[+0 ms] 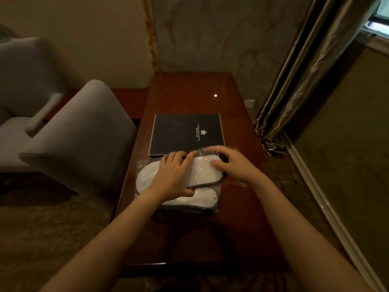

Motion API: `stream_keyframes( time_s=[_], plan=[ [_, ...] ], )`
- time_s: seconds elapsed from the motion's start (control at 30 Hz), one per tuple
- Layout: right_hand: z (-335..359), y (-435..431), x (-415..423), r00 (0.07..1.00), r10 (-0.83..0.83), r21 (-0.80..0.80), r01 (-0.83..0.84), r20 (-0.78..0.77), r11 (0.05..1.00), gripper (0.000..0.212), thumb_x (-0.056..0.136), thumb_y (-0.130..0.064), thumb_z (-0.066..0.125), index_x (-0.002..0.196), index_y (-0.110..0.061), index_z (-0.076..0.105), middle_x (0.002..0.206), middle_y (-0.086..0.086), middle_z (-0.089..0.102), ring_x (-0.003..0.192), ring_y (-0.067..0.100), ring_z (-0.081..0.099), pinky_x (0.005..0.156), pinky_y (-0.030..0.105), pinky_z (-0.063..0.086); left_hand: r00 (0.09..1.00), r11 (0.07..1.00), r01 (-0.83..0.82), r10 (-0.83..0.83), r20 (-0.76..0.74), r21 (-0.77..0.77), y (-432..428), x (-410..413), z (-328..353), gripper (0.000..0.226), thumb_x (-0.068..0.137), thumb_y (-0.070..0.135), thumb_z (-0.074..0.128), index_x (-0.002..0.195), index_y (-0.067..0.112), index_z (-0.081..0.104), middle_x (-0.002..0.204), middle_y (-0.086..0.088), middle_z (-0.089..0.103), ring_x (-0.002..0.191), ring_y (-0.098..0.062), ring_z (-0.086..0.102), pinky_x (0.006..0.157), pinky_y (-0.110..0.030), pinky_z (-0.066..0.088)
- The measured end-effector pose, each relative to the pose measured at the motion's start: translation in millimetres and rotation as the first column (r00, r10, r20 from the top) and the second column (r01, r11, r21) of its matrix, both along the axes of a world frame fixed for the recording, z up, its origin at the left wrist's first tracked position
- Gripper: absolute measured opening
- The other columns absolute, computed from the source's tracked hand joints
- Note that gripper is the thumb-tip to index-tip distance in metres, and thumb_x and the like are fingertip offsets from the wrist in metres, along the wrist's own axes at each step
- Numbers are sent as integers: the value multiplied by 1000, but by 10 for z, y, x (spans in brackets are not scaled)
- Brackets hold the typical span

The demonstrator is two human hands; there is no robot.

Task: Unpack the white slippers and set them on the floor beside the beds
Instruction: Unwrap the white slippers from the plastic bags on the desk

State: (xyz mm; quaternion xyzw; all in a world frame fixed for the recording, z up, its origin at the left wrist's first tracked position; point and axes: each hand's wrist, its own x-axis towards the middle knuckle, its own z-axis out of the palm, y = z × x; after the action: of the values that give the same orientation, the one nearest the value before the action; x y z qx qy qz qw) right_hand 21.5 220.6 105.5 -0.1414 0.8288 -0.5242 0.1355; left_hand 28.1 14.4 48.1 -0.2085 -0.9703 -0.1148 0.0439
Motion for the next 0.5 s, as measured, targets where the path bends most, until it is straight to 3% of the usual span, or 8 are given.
stream_keyframes(
  time_s=[0.13, 0.33, 0.5],
  plan=[
    [23, -46, -45, 998, -43, 57, 45, -44, 997, 33, 83, -15, 62, 116, -19, 55, 106, -3, 56, 99, 17, 57, 77, 27, 54, 1000, 1000, -3, 3, -4, -6, -18, -25, -23, 109, 56, 60, 69, 144, 27, 14, 137, -2, 37, 125, -23, 35, 108, -44, 31],
    [140, 107, -105, 987, -100, 67, 109, -124, 992, 25, 83, -18, 61, 106, -27, 57, 95, -21, 50, 95, 9, 54, 75, 24, 53, 999, 999, 9, -11, 43, 50, -85, -165, 17, 114, 54, 57, 71, 145, 31, 8, 143, 0, 31, 132, -21, 30, 112, -43, 25],
    [187, 208, -132, 996, -63, 319, 81, -68, 944, 31, 81, -20, 64, 109, -25, 51, 97, -9, 52, 89, 12, 57, 63, 18, 50, 998, 998, 49, -47, 46, -47, -5, -192, -6, 115, 55, 58, 71, 147, 28, 9, 145, -1, 30, 133, -23, 29, 114, -46, 22]
  ],
)
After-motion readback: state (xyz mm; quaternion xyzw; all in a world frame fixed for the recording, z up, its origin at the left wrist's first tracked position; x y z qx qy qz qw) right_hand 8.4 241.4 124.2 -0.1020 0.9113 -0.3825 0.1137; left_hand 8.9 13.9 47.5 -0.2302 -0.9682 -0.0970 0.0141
